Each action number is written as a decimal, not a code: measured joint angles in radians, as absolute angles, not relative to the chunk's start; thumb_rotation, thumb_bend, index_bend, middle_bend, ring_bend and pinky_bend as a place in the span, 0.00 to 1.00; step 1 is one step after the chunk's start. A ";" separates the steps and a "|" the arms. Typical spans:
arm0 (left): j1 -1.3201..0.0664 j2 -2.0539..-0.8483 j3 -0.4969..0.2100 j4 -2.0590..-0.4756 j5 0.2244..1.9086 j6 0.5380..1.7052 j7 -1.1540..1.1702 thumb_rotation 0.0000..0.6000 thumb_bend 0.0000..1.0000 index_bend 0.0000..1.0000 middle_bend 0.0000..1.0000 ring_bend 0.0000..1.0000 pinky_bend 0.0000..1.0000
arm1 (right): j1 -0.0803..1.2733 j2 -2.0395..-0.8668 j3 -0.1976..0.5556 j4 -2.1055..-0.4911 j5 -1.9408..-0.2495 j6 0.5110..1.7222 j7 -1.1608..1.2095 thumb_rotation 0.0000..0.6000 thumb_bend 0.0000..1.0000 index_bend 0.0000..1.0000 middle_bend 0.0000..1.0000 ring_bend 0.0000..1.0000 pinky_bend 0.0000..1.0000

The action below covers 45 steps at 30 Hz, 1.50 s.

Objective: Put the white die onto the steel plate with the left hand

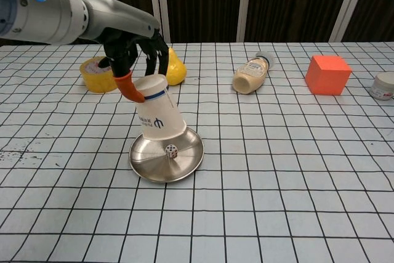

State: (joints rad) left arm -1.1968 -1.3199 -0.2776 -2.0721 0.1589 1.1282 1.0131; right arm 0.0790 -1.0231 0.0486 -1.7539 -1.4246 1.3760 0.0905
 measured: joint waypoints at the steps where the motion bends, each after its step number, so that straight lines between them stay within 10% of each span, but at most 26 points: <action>1: -1.215 -1.340 -0.275 -2.062 0.143 1.128 1.023 1.00 0.43 0.43 0.44 0.65 0.70 | 0.079 -1.022 0.049 -1.753 -1.424 1.376 0.092 1.00 0.14 0.20 0.03 0.10 0.00; 45: -1.283 -1.586 -0.146 -1.805 0.259 1.193 1.051 1.00 0.43 0.44 0.43 0.65 0.70 | 0.078 -1.017 0.051 -1.741 -1.418 1.371 0.116 1.00 0.14 0.20 0.03 0.10 0.00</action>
